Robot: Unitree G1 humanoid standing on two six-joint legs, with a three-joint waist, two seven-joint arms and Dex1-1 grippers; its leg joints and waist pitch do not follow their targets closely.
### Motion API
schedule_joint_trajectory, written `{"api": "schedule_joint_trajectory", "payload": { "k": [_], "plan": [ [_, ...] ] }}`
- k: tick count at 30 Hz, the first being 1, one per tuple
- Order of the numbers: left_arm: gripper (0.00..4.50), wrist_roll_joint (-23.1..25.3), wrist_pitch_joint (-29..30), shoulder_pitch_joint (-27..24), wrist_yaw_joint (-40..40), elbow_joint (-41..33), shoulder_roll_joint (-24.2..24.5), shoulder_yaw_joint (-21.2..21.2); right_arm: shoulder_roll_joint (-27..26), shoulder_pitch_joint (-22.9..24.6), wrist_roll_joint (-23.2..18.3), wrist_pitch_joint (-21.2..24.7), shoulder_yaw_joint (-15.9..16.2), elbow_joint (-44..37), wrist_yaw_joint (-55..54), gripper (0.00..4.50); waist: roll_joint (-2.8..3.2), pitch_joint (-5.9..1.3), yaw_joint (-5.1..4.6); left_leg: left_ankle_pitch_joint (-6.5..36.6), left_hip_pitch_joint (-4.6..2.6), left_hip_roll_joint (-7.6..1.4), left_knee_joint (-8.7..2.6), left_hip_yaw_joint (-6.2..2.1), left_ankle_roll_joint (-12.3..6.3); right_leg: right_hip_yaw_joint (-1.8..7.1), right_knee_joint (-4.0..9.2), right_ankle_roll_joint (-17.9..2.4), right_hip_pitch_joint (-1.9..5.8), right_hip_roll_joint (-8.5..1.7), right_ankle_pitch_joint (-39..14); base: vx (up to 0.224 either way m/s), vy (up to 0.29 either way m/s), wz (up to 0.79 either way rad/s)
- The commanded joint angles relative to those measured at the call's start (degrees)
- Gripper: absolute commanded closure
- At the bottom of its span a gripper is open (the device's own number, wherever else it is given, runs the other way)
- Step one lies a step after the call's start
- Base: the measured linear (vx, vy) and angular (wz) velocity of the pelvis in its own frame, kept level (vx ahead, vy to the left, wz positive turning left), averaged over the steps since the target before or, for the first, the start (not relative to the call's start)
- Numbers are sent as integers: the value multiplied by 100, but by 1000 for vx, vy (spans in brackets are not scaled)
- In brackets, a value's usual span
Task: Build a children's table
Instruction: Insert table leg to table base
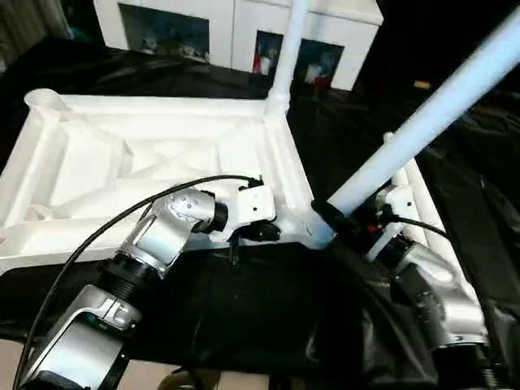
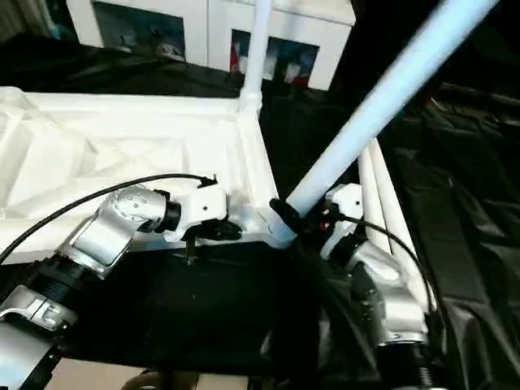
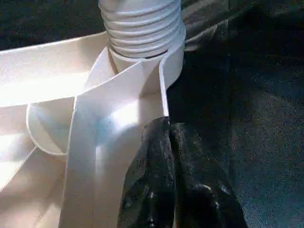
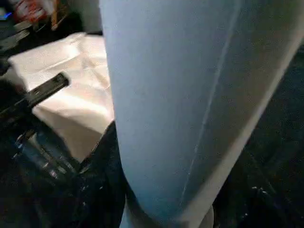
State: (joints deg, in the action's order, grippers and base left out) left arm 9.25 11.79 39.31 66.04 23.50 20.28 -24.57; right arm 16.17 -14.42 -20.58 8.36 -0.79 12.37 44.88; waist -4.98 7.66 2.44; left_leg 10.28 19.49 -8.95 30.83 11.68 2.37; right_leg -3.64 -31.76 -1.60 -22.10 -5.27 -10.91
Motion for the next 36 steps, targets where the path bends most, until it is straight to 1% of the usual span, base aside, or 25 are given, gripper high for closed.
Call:
{"api": "schedule_joint_trajectory", "payload": {
  "k": [1,2,3,4,5,7,9,11,13,14,16,17,18,19,22,23,25,27,28,29,31,32,33,35,36],
  "plan": [
    [450,383,185,-61,115,345,137,-360,133,152,109,611,377,183,309,264,104,-265,5,1954,-82,-507,-412,-223,-41,375,416,-1063,61,-491,-2066,55,-33,8],
    [450,383,185,-61,115,345,137,-360,133,152,109,611,377,183,309,264,159,-291,13,1991,-92,-496,-401,-235,-42,377,411,-1048,67,-496,-2180,55,-31,7],
    [450,386,144,-33,125,386,132,-386,187,104,79,710,381,148,361,264,112,-338,6,1925,-58,-490,-383,-251,-105,372,412,-990,107,-508,-2385,56,-28,3],
    [450,420,88,-34,90,398,119,-423,253,75,98,743,396,113,413,264,178,-393,28,1812,-55,-494,-373,-260,-116,367,388,-999,141,-511,-2288,56,-28,3],
    [450,446,50,-17,25,462,83,-435,307,6,131,763,423,129,472,264,153,-426,22,1589,-56,-497,-350,-229,-181,357,355,-1057,129,-474,-1915,0,0,0],
    [450,488,44,-10,-123,526,31,-426,405,-51,157,805,480,91,568,264,172,-428,40,1473,-37,-471,-328,-206,-271,355,339,-1112,128,-454,-1741,0,0,0],
    [450,489,113,-75,-199,463,46,-410,488,-63,164,851,557,35,677,264,139,-466,50,1600,-54,-479,-304,-202,-272,349,345,-1081,118,-453,-2093,0,0,0],
    [450,459,262,-210,-192,239,102,-409,561,-2,161,925,637,-95,775,264,135,-470,71,1510,-18,-497,-320,-217,-271,333,327,-1060,132,-450,-2057,0,0,0],
    [450,445,329,-267,-184,145,123,-405,580,32,166,950,669,-151,810,264,164,-490,83,1506,-19,-509,-328,-219,-234,325,312,-1042,132,-440,-1945,0,0,0],
    [450,429,379,-350,-196,46,151,-397,600,82,233,921,743,-192,850,264,85,-507,73,1482,-22,-513,-327,-214,-231,316,299,-1041,131,-422,-1832,0,0,0],
    [450,371,484,-586,-259,-193,223,-352,617,209,283,947,863,-326,894,264,106,-515,99,1272,-9,-519,-318,-213,-274,321,245,-1079,140,-425,-1446,0,0,0],
    [450,343,504,-619,-267,-213,225,-334,599,217,293,931,860,-332,855,264,84,-525,93,1137,3,-512,-308,-210,-323,318,210,-1122,152,-415,-1193,0,0,0],
    [450,343,504,-619,-267,-213,225,-334,599,217,293,931,860,-332,855,264,96,-535,96,1070,-6,-510,-300,-205,-338,314,198,-1148,148,-405,-1054,50,-5,0],
    [450,321,486,-666,-308,-253,218,-303,584,243,275,926,845,-347,831,264,-5,-567,74,958,-5,-506,-282,-194,-386,306,176,-1205,169,-392,-802,50,-5,0],
    [450,238,462,-753,-361,-407,238,-213,519,266,186,953,732,-361,704,264,25,-557,94,934,-9,-512,-287,-197,-400,304,158,-1281,171,-401,-658,0,0,0],
    [450,232,476,-768,-360,-450,262,-202,501,273,161,975,711,-374,685,264,-4,-564,84,1019,-9,-508,-291,-196,-375,302,171,-1265,177,-394,-762,0,0,0],
    [450,224,311,-756,-241,-374,325,-250,441,301,150,945,670,-334,615,264,-12,-561,85,1136,-7,-505,-295,-201,-330,308,195,-1216,179,-411,-1004,0,0,0],
    [450,199,223,-731,-128,-298,354,-281,403,332,146,931,656,-329,567,264,30,-567,93,1191,-9,-506,-301,-211,-261,313,206,-1149,180,-413,-1128,0,0,0],
    [450,160,248,-689,-37,-262,353,-287,383,350,139,938,642,-352,547,264,18,-567,88,1195,-9,-501,-301,-206,-251,312,212,-1142,177,-406,-1114,0,0,0],
    [450,160,248,-689,-37,-262,353,-287,383,350,139,938,642,-352,547,264,32,-566,87,1171,-14,-504,-306,-208,-222,311,204,-1143,178,-398,-1030,0,0,0],
    [406,83,254,-525,20,-101,293,-241,318,404,141,944,608,-419,492,264,87,-558,89,1171,-17,-499,-305,-201,-180,311,192,-1180,175,-383,-842,0,0,0],
    [395,83,254,-525,20,-101,293,-241,318,404,141,944,608,-419,492,264,70,-563,87,1163,-20,-493,-299,-196,-179,311,187,-1194,177,-378,-783,0,0,0],
    [392,77,216,-469,9,-40,280,-232,305,415,141,945,606,-433,479,264,80,-559,85,1139,-2,-483,-297,-202,-185,310,169,-1210,192,-375,-705,0,0,0],
    [391,75,-70,-189,-196,317,169,-153,280,486,126,960,580,-509,446,264,133,-550,99,1218,-14,-483,-297,-202,-177,311,183,-1262,200,-377,-706,0,0,0],
    [390,73,-73,-184,-197,324,167,-150,280,488,126,960,580,-510,444,264,113,-544,101,1243,-14,-481,-295,-192,-187,315,201,-1260,197,-381,-758,0,0,0]
  ]
}}
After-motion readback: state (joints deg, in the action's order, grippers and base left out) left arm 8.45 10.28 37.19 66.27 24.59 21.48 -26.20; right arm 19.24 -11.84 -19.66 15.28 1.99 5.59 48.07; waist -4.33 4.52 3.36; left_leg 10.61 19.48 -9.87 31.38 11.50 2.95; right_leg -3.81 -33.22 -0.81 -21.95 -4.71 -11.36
